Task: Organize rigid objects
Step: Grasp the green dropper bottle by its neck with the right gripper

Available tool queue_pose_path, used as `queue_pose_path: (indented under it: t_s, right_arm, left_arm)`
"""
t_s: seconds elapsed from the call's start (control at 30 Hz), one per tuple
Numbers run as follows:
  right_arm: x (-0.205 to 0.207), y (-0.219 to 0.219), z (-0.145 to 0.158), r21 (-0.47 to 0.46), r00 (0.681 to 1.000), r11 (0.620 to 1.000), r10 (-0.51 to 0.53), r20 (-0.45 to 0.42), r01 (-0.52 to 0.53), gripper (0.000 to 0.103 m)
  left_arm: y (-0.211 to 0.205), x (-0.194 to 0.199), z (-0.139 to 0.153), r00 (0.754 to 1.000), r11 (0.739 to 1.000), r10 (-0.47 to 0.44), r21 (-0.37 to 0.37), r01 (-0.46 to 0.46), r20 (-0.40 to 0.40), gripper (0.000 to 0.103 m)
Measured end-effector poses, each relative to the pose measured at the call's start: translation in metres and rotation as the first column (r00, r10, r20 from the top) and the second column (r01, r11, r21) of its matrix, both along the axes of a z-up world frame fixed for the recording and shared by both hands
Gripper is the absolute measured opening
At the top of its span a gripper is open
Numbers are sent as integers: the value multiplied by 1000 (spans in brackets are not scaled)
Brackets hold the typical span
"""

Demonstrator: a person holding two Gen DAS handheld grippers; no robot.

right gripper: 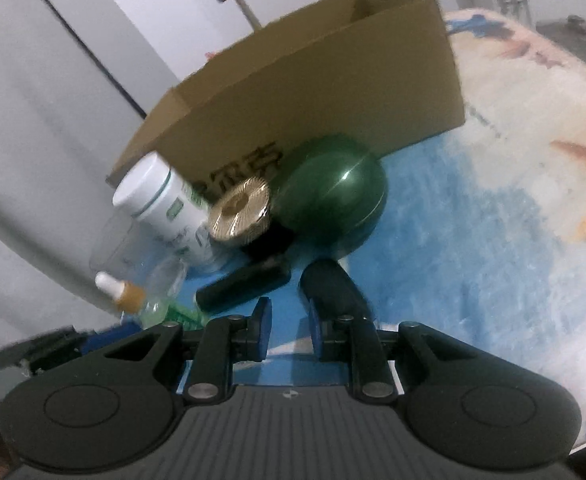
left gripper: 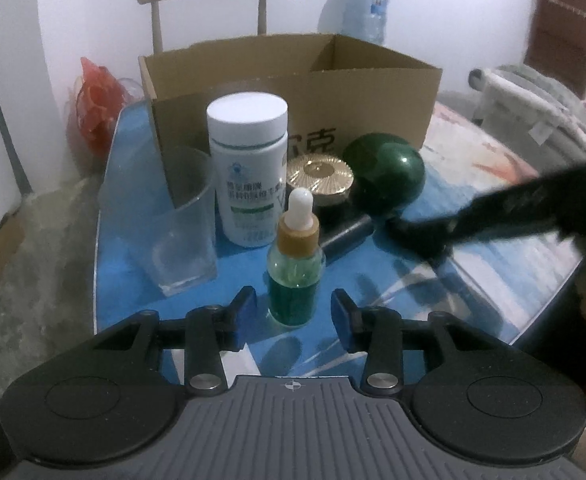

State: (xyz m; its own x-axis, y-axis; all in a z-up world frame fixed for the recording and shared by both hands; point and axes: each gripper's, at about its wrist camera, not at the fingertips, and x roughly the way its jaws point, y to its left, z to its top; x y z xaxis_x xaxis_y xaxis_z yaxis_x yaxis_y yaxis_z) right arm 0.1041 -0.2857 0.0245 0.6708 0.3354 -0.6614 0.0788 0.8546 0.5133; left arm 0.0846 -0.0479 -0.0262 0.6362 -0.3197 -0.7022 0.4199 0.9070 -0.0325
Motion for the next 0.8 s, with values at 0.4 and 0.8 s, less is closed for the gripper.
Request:
queue_pose_path:
  t_s: [0.4, 0.8]
  right_arm:
    - [4, 47, 52, 16, 944, 964, 259, 203, -267, 63]
    - [28, 76, 39, -122, 922, 929, 365, 132, -350, 21]
  left_arm:
    - [-9, 6, -12, 1000, 999, -25, 36, 25, 16, 41]
    - [-12, 9, -18, 998, 998, -33, 54, 31, 47, 32]
